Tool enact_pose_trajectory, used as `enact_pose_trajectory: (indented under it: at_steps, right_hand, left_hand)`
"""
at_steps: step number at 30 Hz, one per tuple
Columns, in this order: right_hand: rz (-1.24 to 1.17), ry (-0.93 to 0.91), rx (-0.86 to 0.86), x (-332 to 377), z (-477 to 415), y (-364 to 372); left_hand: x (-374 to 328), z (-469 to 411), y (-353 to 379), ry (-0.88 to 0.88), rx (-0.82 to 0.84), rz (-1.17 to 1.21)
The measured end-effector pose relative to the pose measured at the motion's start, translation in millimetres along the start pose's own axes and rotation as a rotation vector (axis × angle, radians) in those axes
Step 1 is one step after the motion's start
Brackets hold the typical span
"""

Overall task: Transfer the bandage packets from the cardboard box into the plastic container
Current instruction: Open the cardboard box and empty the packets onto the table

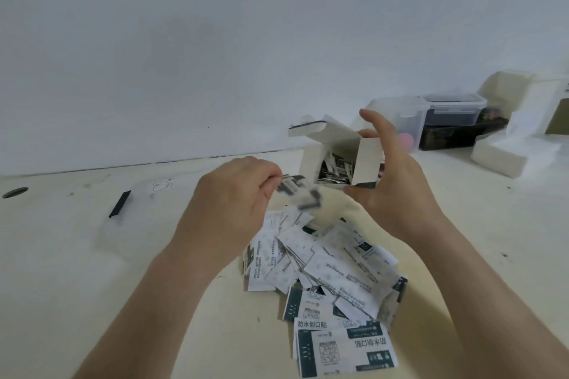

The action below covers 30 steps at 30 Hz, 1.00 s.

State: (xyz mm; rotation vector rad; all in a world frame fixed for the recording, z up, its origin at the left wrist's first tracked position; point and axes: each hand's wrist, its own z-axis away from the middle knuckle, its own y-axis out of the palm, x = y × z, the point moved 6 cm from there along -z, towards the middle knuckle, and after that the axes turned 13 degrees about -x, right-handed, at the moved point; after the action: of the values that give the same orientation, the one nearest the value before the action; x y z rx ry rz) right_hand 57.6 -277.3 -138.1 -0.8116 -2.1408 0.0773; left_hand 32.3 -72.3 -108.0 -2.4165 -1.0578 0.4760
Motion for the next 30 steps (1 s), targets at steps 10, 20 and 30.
enact_pose_trajectory:
  at_steps: [10,20,30]
  right_hand:
    - [0.035,-0.046,0.000,0.0,-1.3,4.0]
    - [0.010,-0.028,0.005,0.5,3.9,12.1]
    - [0.343,-0.190,0.230,28.1,-0.6,-6.3]
  left_hand:
    - [-14.5,44.6,8.3,-0.082,0.491,-0.168]
    - [-77.0,94.8,22.8,0.163,0.858,-0.008]
    - [-32.9,80.4,57.8,0.127,0.675,-0.147]
